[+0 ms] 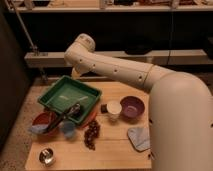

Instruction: Place sponge in metal cup

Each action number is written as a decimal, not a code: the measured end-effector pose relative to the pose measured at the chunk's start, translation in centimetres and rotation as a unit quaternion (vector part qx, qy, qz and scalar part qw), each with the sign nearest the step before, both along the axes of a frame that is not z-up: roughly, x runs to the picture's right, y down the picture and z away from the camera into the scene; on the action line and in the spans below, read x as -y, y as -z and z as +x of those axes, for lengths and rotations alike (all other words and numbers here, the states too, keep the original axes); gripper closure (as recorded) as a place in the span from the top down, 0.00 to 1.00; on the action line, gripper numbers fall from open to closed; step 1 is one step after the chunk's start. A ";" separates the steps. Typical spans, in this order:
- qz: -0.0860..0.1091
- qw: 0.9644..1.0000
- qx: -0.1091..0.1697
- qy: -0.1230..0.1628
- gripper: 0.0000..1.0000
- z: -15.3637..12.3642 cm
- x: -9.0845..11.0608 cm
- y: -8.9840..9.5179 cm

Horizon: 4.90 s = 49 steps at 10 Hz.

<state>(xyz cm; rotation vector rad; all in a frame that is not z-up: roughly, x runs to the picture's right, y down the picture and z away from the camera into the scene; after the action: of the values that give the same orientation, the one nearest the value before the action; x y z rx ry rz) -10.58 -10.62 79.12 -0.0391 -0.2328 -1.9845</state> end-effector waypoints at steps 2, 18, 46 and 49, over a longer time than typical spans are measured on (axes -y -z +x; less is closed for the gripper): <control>0.000 1.000 0.000 0.000 0.80 0.0 0.0 0.0; 0.000 1.000 0.000 0.000 0.80 0.0 0.0 0.0; -0.106 0.907 0.136 0.383 0.80 -28.5 -29.7 14.2; -0.104 0.915 0.124 0.371 0.80 -27.2 -28.2 12.3</control>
<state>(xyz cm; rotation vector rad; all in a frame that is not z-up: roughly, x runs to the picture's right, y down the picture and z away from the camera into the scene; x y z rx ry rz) -37.78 17.58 66.80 -0.0114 -0.6742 -2.7148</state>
